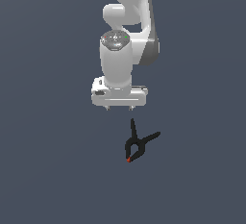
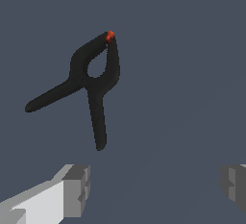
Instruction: Pick up the object and move it to a goal position.
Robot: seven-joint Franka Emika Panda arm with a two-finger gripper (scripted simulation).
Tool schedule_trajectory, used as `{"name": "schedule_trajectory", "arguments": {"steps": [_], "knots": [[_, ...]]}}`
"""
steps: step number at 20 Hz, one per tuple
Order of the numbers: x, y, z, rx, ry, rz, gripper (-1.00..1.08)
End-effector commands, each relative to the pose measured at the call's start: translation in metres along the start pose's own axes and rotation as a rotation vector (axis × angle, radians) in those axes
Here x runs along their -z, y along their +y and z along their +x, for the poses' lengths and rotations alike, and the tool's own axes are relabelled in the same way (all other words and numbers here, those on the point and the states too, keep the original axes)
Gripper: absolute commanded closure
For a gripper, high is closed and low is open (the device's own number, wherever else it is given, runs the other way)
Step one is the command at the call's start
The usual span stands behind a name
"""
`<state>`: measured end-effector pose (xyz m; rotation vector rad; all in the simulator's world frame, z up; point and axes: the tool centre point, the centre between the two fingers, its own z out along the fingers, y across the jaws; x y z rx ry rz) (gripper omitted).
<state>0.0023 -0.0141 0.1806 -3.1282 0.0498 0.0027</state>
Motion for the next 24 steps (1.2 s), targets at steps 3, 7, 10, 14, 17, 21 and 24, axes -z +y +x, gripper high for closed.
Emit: {"name": "schedule_trajectory", "arguments": {"steps": [3, 7, 10, 14, 17, 21, 24], "knots": [[0.000, -0.001, 0.000, 0.004, 0.000, -0.002, -0.20], [-0.003, -0.007, 0.001, 0.028, 0.002, -0.010, -0.20], [-0.003, -0.008, 0.001, 0.030, 0.002, -0.010, -0.20], [-0.004, -0.008, 0.001, 0.025, 0.000, -0.008, -0.20], [-0.007, -0.010, 0.003, 0.003, -0.009, 0.001, -0.20], [-0.014, -0.015, 0.007, -0.049, -0.030, 0.023, -0.20], [-0.021, -0.021, 0.012, -0.106, -0.054, 0.048, -0.20]]}}
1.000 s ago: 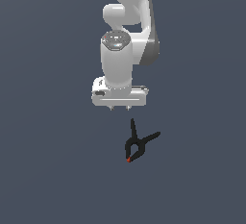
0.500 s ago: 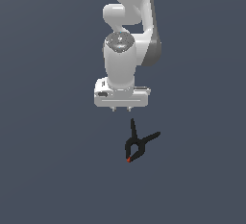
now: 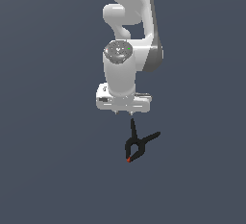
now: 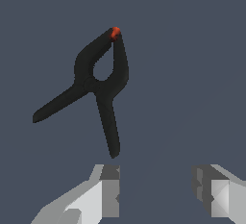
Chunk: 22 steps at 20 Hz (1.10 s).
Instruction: Pick up the object and move it to a goal position.
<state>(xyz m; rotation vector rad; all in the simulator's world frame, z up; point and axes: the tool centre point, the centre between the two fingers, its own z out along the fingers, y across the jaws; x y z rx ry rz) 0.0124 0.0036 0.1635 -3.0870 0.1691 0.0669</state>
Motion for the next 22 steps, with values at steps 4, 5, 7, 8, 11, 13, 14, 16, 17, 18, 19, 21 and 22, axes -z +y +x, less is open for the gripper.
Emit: {"name": "schedule_trajectory", "arguments": {"steps": [4, 5, 7, 8, 11, 13, 14, 16, 17, 18, 19, 21, 22], "knots": [[-0.018, -0.014, 0.009, -0.130, -0.060, 0.057, -0.20], [-0.022, -0.018, 0.011, -0.159, -0.075, 0.071, -0.20], [-0.032, -0.025, 0.015, -0.223, -0.108, 0.099, -0.20], [-0.036, -0.030, 0.017, -0.257, -0.127, 0.115, -0.20], [-0.051, -0.044, 0.023, -0.360, -0.188, 0.161, -0.20], [-0.061, -0.053, 0.026, -0.427, -0.231, 0.192, -0.20], [-0.066, -0.058, 0.028, -0.460, -0.254, 0.207, -0.20], [-0.075, -0.067, 0.030, -0.524, -0.300, 0.236, -0.20], [-0.079, -0.072, 0.032, -0.556, -0.324, 0.251, -0.20], [-0.083, -0.077, 0.033, -0.587, -0.349, 0.265, -0.20], [-0.088, -0.082, 0.034, -0.618, -0.374, 0.279, -0.20], [-0.096, -0.092, 0.036, -0.679, -0.426, 0.307, -0.20], [-0.099, -0.096, 0.037, -0.707, -0.452, 0.319, -0.20]]}}
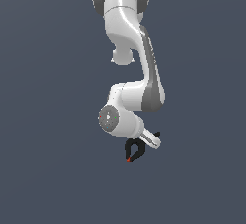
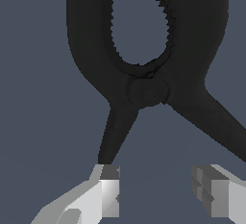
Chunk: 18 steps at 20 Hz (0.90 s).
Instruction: Pick up the object and move it to a goal position.
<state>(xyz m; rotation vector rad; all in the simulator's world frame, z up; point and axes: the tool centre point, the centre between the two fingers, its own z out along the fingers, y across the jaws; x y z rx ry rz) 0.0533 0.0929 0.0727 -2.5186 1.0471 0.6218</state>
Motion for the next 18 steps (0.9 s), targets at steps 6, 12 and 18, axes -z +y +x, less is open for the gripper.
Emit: {"name": "schedule_trajectory", "arguments": {"steps": [6, 12, 18], "knots": [[-0.029, -0.022, -0.002, -0.188, -0.165, 0.062, -0.20], [-0.041, -0.031, -0.004, -0.268, -0.245, 0.085, -0.20], [-0.044, -0.034, -0.004, -0.294, -0.272, 0.091, -0.20]]}}
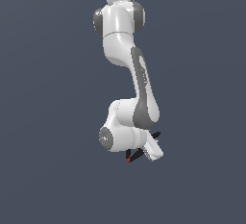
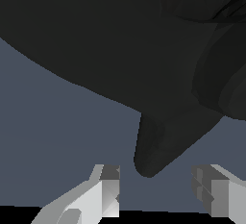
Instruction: Pick up the object and move it to a goal position.
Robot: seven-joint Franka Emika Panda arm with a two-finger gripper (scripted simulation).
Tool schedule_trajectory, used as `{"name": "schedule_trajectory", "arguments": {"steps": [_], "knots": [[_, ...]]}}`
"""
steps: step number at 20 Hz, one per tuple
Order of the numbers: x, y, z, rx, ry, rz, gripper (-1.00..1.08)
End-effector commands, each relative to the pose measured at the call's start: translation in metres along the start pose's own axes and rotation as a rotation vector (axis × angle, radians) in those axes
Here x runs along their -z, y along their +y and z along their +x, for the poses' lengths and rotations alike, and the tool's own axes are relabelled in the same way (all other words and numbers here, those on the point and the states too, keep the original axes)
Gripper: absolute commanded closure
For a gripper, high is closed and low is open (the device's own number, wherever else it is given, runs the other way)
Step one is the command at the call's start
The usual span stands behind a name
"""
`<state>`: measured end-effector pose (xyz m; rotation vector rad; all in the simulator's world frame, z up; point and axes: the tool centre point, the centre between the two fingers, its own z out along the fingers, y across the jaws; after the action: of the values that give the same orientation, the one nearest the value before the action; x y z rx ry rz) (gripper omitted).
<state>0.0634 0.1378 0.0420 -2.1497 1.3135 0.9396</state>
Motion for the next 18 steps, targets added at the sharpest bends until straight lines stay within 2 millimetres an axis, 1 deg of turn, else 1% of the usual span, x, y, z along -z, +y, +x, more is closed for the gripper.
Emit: {"name": "schedule_trajectory", "arguments": {"steps": [1, 4, 10, 13, 14, 18], "knots": [[0.000, 0.000, 0.000, 0.000, 0.000, 0.000, -0.20], [-0.004, 0.000, 0.000, 0.000, -0.001, 0.000, -0.20], [-0.027, 0.000, 0.000, -0.004, -0.003, 0.001, -0.20], [-0.030, 0.000, -0.001, -0.005, -0.004, 0.001, -0.20], [-0.030, 0.000, -0.001, -0.005, -0.004, 0.001, 1.08], [-0.030, 0.000, -0.001, -0.005, -0.004, 0.001, 1.08]]}}
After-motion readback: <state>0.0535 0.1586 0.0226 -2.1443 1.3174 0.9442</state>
